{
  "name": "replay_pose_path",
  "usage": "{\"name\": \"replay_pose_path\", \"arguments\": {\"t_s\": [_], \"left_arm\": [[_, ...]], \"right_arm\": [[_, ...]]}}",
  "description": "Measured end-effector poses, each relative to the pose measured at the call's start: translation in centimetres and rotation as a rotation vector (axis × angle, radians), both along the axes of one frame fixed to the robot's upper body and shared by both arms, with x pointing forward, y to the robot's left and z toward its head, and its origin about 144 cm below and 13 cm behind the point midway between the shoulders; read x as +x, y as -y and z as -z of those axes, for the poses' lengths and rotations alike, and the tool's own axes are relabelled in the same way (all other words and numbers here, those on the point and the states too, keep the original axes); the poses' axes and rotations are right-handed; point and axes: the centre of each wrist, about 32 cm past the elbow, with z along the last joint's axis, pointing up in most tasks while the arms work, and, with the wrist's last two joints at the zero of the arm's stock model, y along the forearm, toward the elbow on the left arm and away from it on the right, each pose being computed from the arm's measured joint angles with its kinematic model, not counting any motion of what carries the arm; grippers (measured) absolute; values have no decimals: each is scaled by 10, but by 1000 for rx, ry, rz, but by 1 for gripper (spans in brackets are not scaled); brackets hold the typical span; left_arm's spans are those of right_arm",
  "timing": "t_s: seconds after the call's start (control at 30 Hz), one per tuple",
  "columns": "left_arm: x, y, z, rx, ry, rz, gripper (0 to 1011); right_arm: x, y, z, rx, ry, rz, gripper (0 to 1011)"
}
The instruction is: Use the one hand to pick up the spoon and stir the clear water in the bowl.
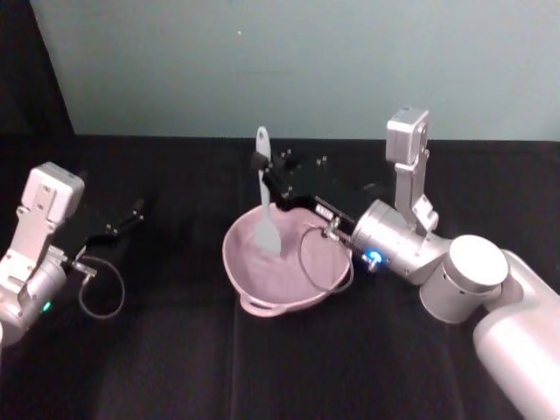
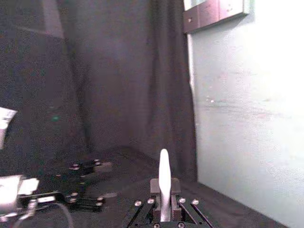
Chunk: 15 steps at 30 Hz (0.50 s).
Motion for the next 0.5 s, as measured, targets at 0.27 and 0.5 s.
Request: {"name": "replay_pose_path", "arguments": {"t_s": [0.27, 0.5], "left_arm": [[0, 0, 0, 0, 0, 0, 1011], [0, 0, 0, 0, 0, 0, 1011]], "right_arm": [[7, 9, 2, -15, 44, 67, 127], [1, 23, 0, -28, 89, 84, 126]]}}
